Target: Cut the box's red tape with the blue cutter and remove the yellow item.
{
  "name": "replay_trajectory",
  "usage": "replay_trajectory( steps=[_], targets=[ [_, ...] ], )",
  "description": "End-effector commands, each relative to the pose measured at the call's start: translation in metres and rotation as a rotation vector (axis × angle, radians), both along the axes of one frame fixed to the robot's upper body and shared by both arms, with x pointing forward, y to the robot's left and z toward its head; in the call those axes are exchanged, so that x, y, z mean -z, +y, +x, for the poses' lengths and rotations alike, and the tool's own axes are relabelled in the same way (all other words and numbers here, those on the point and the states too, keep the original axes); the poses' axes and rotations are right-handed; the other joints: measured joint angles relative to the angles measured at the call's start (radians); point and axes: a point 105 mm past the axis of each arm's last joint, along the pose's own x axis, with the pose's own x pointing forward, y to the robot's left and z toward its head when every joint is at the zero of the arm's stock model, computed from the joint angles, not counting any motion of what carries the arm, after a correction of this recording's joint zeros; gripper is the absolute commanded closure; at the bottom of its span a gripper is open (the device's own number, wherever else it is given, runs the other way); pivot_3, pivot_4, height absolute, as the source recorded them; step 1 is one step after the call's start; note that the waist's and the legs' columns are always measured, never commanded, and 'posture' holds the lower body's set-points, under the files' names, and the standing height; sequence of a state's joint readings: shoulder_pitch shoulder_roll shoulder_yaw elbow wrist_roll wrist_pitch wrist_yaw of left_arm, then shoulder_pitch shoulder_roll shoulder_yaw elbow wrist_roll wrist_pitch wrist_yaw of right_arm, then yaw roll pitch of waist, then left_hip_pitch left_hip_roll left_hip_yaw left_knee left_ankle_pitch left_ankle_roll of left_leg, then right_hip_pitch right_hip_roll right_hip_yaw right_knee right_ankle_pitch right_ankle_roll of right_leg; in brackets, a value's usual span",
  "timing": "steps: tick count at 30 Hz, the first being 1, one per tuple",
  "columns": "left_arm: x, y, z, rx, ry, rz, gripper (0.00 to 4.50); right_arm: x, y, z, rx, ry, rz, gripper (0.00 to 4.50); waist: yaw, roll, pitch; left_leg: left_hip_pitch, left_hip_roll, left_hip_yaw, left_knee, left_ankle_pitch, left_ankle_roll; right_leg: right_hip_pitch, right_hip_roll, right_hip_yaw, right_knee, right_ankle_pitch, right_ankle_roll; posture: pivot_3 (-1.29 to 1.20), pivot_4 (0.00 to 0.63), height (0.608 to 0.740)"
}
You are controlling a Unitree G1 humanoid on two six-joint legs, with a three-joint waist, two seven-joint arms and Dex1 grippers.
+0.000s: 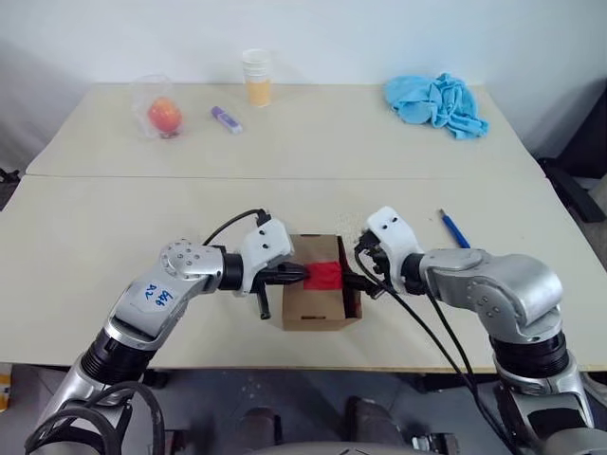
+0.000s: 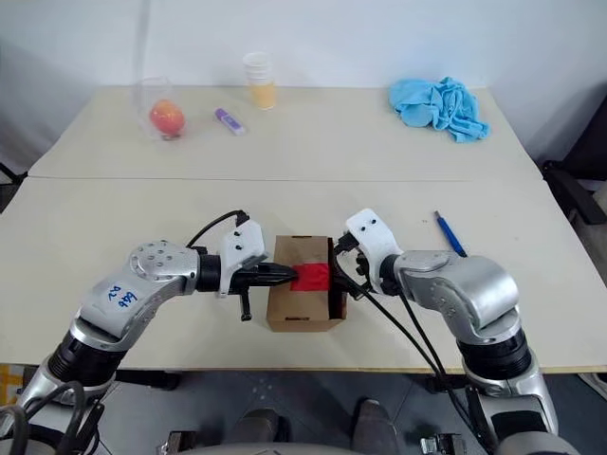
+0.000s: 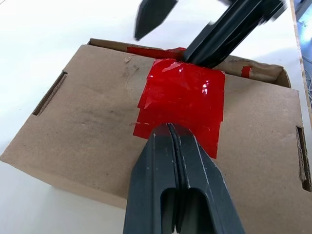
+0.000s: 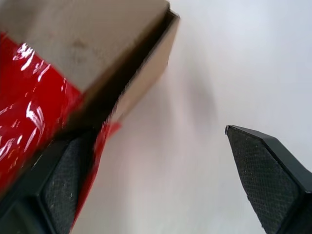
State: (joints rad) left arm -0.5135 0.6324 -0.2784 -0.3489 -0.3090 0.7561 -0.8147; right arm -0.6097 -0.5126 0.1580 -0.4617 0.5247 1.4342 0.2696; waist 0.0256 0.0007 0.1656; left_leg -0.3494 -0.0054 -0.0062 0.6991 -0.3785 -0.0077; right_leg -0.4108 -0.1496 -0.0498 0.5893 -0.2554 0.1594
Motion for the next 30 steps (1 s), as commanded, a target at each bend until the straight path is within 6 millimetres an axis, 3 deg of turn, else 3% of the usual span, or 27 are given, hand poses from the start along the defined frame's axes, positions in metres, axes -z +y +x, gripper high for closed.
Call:
replay_trajectory(
  steps=[1,6,11,18,22,26,30],
  targets=[
    [0.047,0.009,-0.009,-0.036,0.143,0.122,4.50,0.002,-0.022,0.013,0.102,-0.086,-0.066,0.04,0.000,0.000,0.000,0.000,0.000,0.000,0.000,0.000,0.000,0.001,0.000,0.000,0.000,0.000,0.000,0.00,0.150,0.740],
    [0.048,0.011,-0.011,-0.042,0.159,0.119,4.50,0.018,-0.041,0.016,0.131,-0.119,-0.169,0.04,0.000,-0.001,-0.001,0.002,0.000,0.000,0.000,0.000,0.000,0.002,0.000,0.000,0.000,0.000,0.000,0.00,0.150,0.740],
    [0.048,0.014,-0.012,-0.044,0.162,0.125,4.50,0.024,-0.052,0.020,0.183,-0.114,-0.160,0.04,-0.005,0.001,-0.005,0.003,0.001,0.000,-0.002,0.000,0.000,0.002,0.000,0.000,-0.001,0.000,0.000,0.00,0.150,0.740],
    [0.046,0.013,-0.011,-0.042,0.156,0.121,4.50,0.031,-0.043,0.016,0.094,-0.168,-0.169,0.04,-0.006,-0.001,-0.009,0.004,0.001,0.000,-0.003,0.000,0.000,0.002,0.001,0.000,-0.002,0.000,-0.001,0.00,0.150,0.740],
    [0.043,0.012,-0.010,-0.042,0.145,0.117,4.50,0.015,-0.041,0.013,0.058,-0.112,0.040,0.04,-0.005,-0.001,-0.009,0.004,0.001,0.000,-0.003,0.000,0.000,0.002,0.001,0.000,-0.002,-0.001,-0.001,0.00,0.150,0.740],
    [0.039,0.012,-0.009,-0.037,0.125,0.105,4.50,-0.001,-0.051,-0.003,-0.015,0.180,0.337,0.04,-0.005,0.000,-0.009,0.003,0.001,0.000,-0.003,0.000,0.001,0.002,0.001,0.000,-0.003,0.000,-0.001,0.00,0.150,0.740],
    [0.038,0.011,-0.010,-0.027,0.115,0.100,4.50,0.001,-0.056,-0.009,-0.034,0.362,0.453,0.04,-0.004,0.000,-0.009,0.003,0.002,0.000,-0.004,-0.001,0.001,0.002,0.001,0.000,-0.004,-0.001,-0.001,0.00,0.150,0.740]
  ],
)
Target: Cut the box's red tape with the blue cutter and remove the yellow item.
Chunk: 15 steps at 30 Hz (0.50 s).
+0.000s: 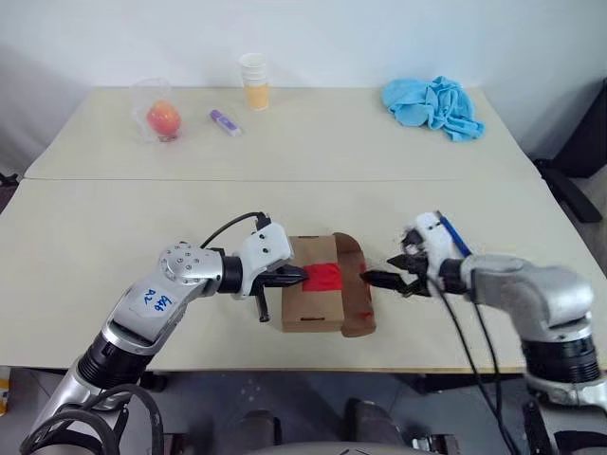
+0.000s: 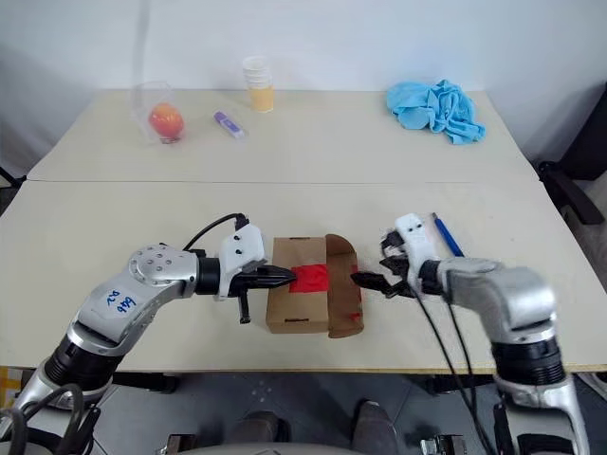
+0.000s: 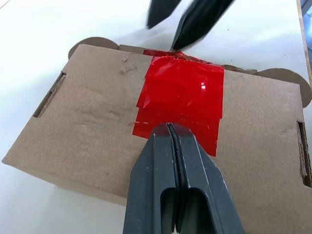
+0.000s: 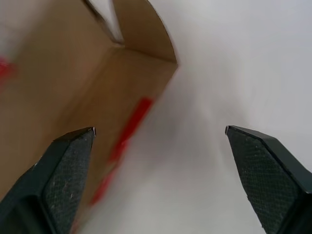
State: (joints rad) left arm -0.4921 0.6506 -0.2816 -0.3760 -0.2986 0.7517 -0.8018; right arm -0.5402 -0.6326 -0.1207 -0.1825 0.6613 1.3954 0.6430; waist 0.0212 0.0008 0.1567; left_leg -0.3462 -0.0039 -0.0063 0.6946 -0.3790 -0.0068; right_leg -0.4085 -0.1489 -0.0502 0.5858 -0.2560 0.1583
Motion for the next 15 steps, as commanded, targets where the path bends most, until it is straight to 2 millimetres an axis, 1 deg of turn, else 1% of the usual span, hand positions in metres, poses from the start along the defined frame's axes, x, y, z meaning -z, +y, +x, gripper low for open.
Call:
replay_trajectory(
  steps=[1,4,10,13,15],
  targets=[
    [0.035,0.008,-0.007,-0.021,0.129,0.079,4.50,0.002,0.000,-0.007,-0.048,0.122,0.101,0.04,0.000,0.000,0.000,0.000,0.000,0.000,-0.001,0.000,0.000,0.000,0.000,0.000,0.000,0.000,0.000,0.00,0.150,0.740],
    [0.033,0.008,-0.007,-0.022,0.112,0.068,4.50,0.013,0.008,-0.006,-0.073,0.198,0.135,0.04,-0.001,0.000,0.000,0.000,0.000,0.000,-0.001,0.000,0.000,0.000,0.000,0.000,-0.001,0.000,0.000,0.00,0.150,0.740],
    [0.029,0.008,-0.004,-0.041,0.077,0.035,4.50,0.022,0.033,-0.013,-0.179,0.262,0.167,0.04,-0.002,0.000,0.000,0.001,0.000,0.001,-0.002,0.000,-0.001,0.000,0.000,0.000,-0.001,0.000,0.000,0.00,0.150,0.740],
    [0.027,0.009,-0.001,-0.051,0.059,0.008,4.50,0.029,0.047,-0.014,-0.212,0.281,0.182,0.62,-0.003,0.000,0.000,0.001,0.000,0.001,-0.002,0.000,-0.001,0.000,0.000,0.000,-0.001,0.000,0.000,0.00,0.150,0.740],
    [0.025,0.009,0.000,-0.058,0.053,-0.015,4.50,0.032,0.053,-0.016,-0.233,0.291,0.189,1.29,-0.004,0.000,0.000,0.001,0.000,0.001,-0.002,0.000,-0.001,0.000,0.000,0.000,0.000,0.000,0.000,0.00,0.150,0.740]
  ],
)
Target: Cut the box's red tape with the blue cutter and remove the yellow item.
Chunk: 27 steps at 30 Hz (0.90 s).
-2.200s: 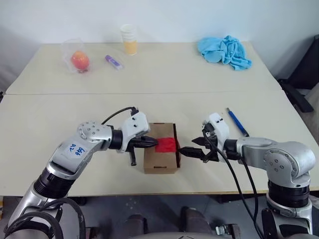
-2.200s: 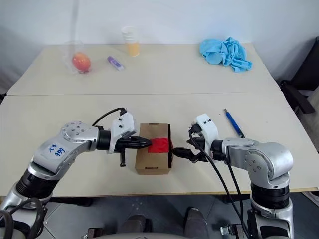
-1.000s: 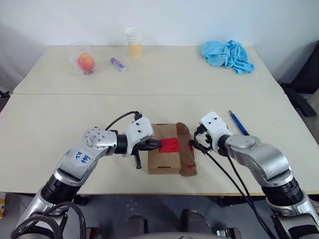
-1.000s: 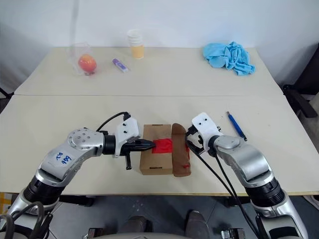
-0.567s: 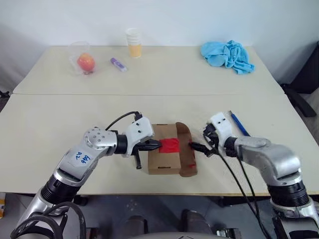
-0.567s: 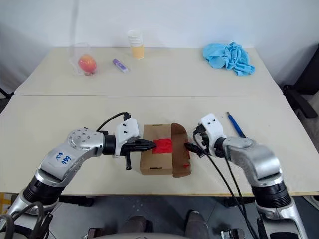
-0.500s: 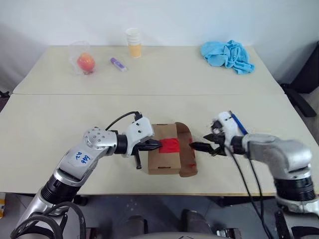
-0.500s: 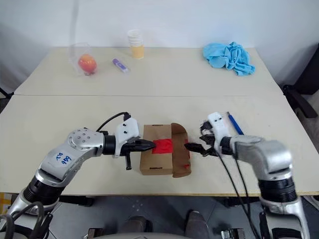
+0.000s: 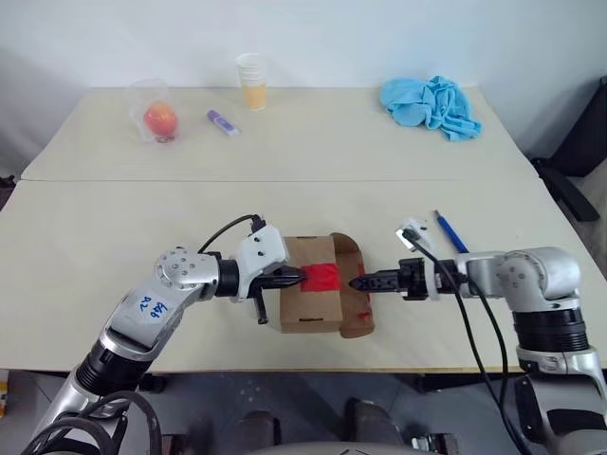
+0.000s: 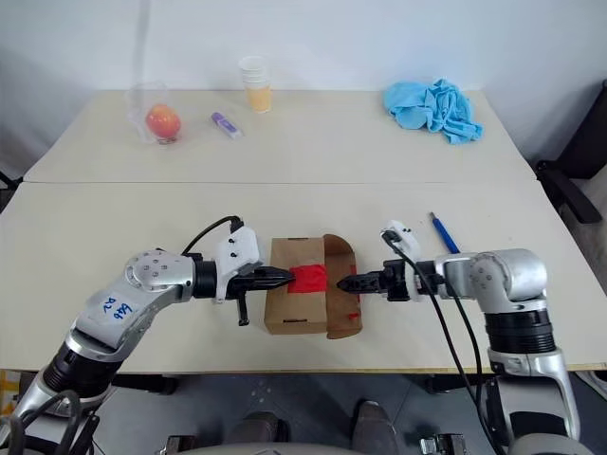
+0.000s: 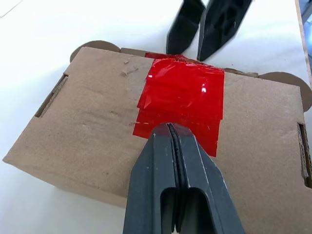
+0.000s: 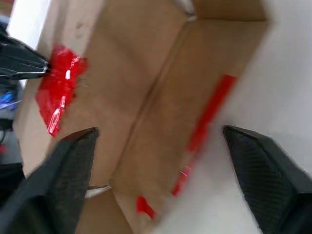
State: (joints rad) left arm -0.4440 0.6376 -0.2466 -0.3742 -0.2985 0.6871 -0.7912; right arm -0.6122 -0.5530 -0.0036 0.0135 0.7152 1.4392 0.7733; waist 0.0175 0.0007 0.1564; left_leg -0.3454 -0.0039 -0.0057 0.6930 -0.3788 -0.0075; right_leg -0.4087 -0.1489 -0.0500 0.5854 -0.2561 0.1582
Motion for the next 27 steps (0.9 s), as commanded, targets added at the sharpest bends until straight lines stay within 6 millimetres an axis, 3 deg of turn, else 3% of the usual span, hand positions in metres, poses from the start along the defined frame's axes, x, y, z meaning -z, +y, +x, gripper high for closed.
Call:
replay_trajectory(
  steps=[1,5,10,16,23,27],
  targets=[
    [0.025,0.006,0.001,-0.047,0.083,0.022,4.50,0.010,0.016,-0.009,-0.065,0.054,0.022,1.62,-0.001,0.000,0.000,0.000,0.000,0.000,0.000,0.000,0.000,0.000,0.000,0.000,0.000,0.000,0.000,0.00,0.150,0.740],
    [0.023,0.007,0.003,-0.047,0.069,0.015,4.50,0.014,0.020,-0.004,-0.048,0.056,0.021,3.04,0.000,0.000,0.000,0.000,0.000,0.000,0.000,0.000,0.000,0.000,0.000,0.000,0.000,0.000,0.000,0.00,0.150,0.740],
    [0.023,0.006,-0.001,-0.007,0.064,0.010,4.50,0.026,0.013,0.002,-0.022,0.085,-0.025,3.04,-0.004,0.000,0.000,0.000,0.000,0.000,0.000,0.000,0.000,0.000,0.000,0.000,0.000,0.000,0.000,0.00,0.150,0.740],
    [0.023,0.003,-0.003,0.035,0.051,-0.009,4.50,0.024,0.002,0.009,0.022,0.076,-0.092,4.47,-0.007,-0.003,-0.002,0.001,0.000,0.000,0.000,0.000,-0.001,0.001,0.000,0.000,0.000,0.000,0.000,0.00,0.150,0.740],
    [0.021,-0.019,0.001,0.060,0.057,-0.124,4.50,0.000,-0.024,0.012,0.091,0.050,-0.113,4.47,0.014,-0.002,-0.001,-0.001,-0.002,-0.003,0.001,0.000,0.000,0.001,-0.001,-0.001,-0.001,0.000,0.000,0.00,0.150,0.740],
    [0.022,-0.039,0.006,0.097,0.029,-0.144,4.50,-0.020,-0.052,0.011,0.169,0.023,-0.180,4.47,0.018,0.000,0.000,-0.009,-0.003,-0.005,0.004,0.000,0.001,-0.004,-0.001,-0.003,-0.002,0.001,0.000,0.00,0.150,0.740]
  ],
)
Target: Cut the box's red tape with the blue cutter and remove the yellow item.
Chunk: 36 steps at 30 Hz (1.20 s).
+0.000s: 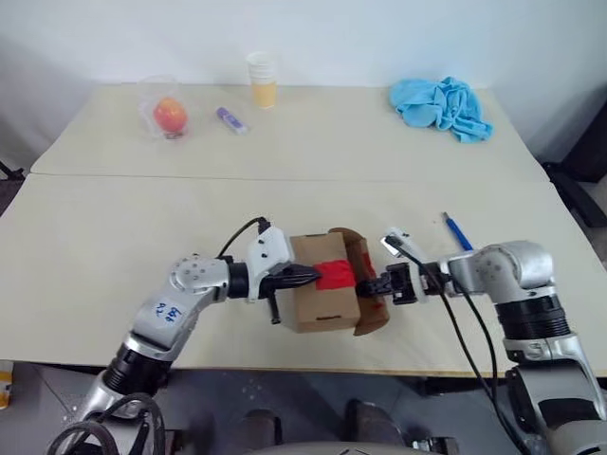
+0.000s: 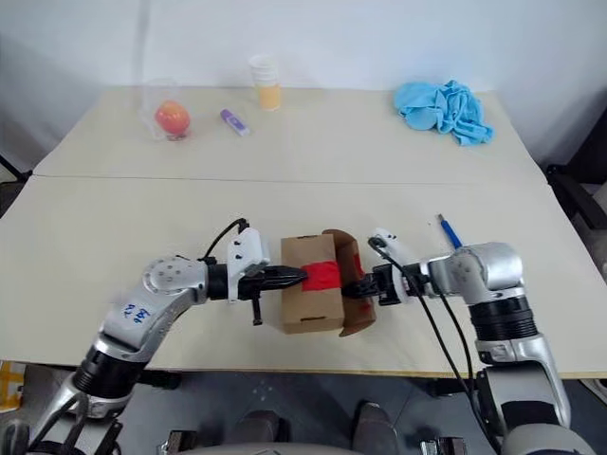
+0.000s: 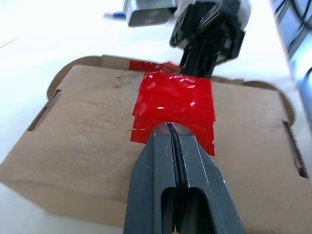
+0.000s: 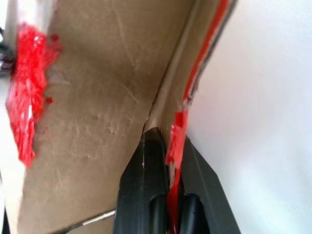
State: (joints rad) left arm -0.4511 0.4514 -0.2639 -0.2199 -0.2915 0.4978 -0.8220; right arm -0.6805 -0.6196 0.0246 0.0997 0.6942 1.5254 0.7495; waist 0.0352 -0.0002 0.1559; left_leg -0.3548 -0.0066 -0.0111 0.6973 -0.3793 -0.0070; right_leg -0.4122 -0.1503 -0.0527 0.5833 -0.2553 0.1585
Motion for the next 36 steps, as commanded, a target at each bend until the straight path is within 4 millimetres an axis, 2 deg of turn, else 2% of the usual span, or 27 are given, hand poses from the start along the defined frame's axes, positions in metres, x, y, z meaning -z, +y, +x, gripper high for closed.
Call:
replay_trajectory(
  steps=[1,6,9,13,16,19,23,30,36],
  targets=[
    [0.021,-0.008,0.002,0.008,0.034,0.049,4.50,-0.025,-0.035,0.004,0.107,-0.072,-0.090,4.47,-0.001,0.002,0.001,0.000,0.000,0.000,0.000,0.000,0.000,0.000,0.000,0.000,0.000,0.000,0.000,0.00,0.150,0.740],
    [0.022,-0.039,0.004,0.062,0.004,0.006,4.50,-0.051,-0.062,0.000,0.139,-0.147,-0.232,4.47,-0.002,0.005,0.003,-0.001,0.000,0.001,0.000,0.000,0.000,0.000,0.000,-0.001,-0.003,0.000,0.001,0.00,0.150,0.740],
    [0.023,-0.052,0.007,0.061,-0.010,-0.022,4.50,-0.064,-0.068,-0.003,0.129,-0.194,-0.315,4.47,-0.004,0.006,0.004,-0.001,0.000,0.001,0.000,-0.001,0.001,0.001,0.000,-0.001,-0.007,0.002,0.003,0.00,0.150,0.740],
    [0.022,-0.067,0.010,0.041,-0.013,-0.063,4.50,-0.084,-0.071,-0.004,0.122,-0.242,-0.361,4.47,-0.009,0.007,0.005,-0.002,0.001,0.002,0.000,-0.001,0.001,0.001,0.000,-0.001,-0.009,0.002,0.005,0.00,0.150,0.740],
    [0.025,-0.070,0.011,0.010,-0.010,-0.086,4.50,-0.100,-0.064,-0.007,0.086,-0.293,-0.385,4.47,-0.008,0.009,0.007,-0.003,0.001,0.003,0.000,-0.001,0.001,0.000,0.000,-0.001,-0.010,0.003,0.006,0.00,0.150,0.740],
    [0.029,-0.069,0.010,-0.018,-0.004,-0.094,4.50,-0.108,-0.057,-0.014,0.044,-0.317,-0.415,4.47,-0.007,0.009,0.007,-0.004,0.001,0.002,0.000,-0.001,0.001,0.000,0.000,-0.001,-0.010,0.003,0.006,0.00,0.150,0.740],
    [0.034,-0.065,0.011,-0.071,-0.001,-0.098,4.50,-0.109,-0.045,-0.024,-0.031,-0.341,-0.476,4.47,-0.005,0.009,0.007,-0.004,0.001,0.002,0.000,-0.001,0.002,0.000,0.000,-0.001,-0.013,0.004,0.007,0.00,0.150,0.740],
    [0.033,-0.062,0.015,-0.133,0.000,-0.114,4.50,-0.095,-0.031,-0.035,-0.069,-0.358,-0.539,4.47,0.000,0.009,0.007,-0.007,0.001,0.001,0.000,-0.002,0.003,0.000,0.000,-0.004,-0.016,0.004,0.007,0.00,0.150,0.740],
    [0.036,-0.057,0.017,-0.165,0.008,-0.093,4.50,-0.094,-0.009,-0.042,-0.055,-0.408,-0.502,4.47,-0.001,0.009,0.007,-0.009,0.002,0.000,0.000,-0.002,0.002,0.000,0.000,-0.007,-0.017,0.005,0.007,0.00,0.150,0.740]
  ],
)
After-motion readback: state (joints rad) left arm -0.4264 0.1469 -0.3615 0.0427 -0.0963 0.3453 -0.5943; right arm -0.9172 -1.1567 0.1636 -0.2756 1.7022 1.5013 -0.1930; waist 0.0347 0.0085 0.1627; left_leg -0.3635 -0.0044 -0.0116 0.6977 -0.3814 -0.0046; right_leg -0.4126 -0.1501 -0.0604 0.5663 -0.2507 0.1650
